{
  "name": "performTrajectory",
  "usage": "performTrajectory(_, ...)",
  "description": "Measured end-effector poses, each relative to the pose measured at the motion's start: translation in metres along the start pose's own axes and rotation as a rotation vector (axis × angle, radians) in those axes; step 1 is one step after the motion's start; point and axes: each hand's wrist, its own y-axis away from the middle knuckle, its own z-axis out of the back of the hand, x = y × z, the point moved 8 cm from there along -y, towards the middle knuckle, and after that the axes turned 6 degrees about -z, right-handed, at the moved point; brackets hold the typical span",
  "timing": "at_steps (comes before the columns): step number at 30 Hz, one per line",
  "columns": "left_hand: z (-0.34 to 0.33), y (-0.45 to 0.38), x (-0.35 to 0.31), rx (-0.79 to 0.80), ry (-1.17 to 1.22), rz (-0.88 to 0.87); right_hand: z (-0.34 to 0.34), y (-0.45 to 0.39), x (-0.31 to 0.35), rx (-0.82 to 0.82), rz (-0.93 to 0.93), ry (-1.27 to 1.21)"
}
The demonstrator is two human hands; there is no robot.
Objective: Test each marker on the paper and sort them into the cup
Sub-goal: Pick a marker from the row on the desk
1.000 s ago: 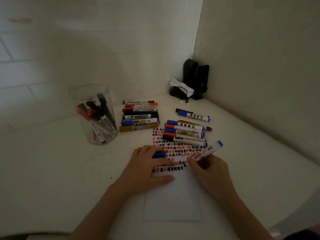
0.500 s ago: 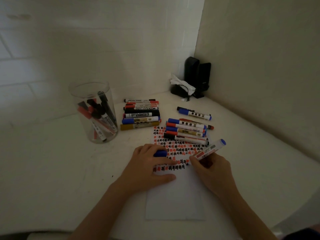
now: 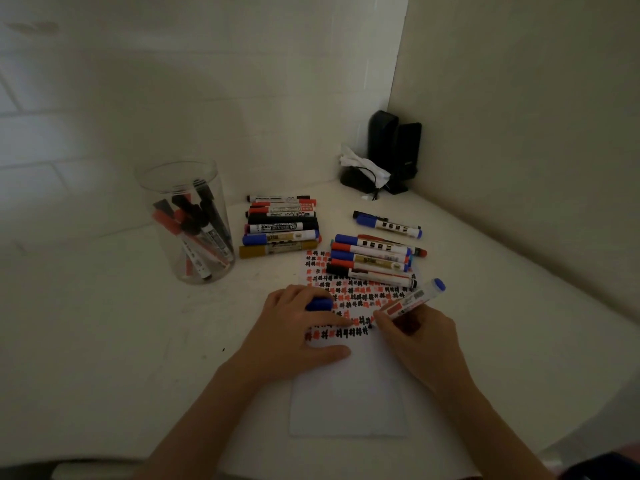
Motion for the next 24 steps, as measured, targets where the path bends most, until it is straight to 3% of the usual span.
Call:
performTrajectory(10, 0.0, 0.001, -0.001, -0.01, -0.011, -0.023, 0.0, 0.001, -0.001, 0.008, -0.021, -0.024)
performTrajectory(13, 0.003, 0.0, -0.001, -0.089, 0.008, -0.05, 0.0, 0.002, 0.001, 0.012, -0.03, -0.035)
performTrajectory(24, 0.03, 0.02, 0.04, -0.498, 0.71, 0.218, 0.008, -0.004, -0.002, -0.032, -0.168, -0.123)
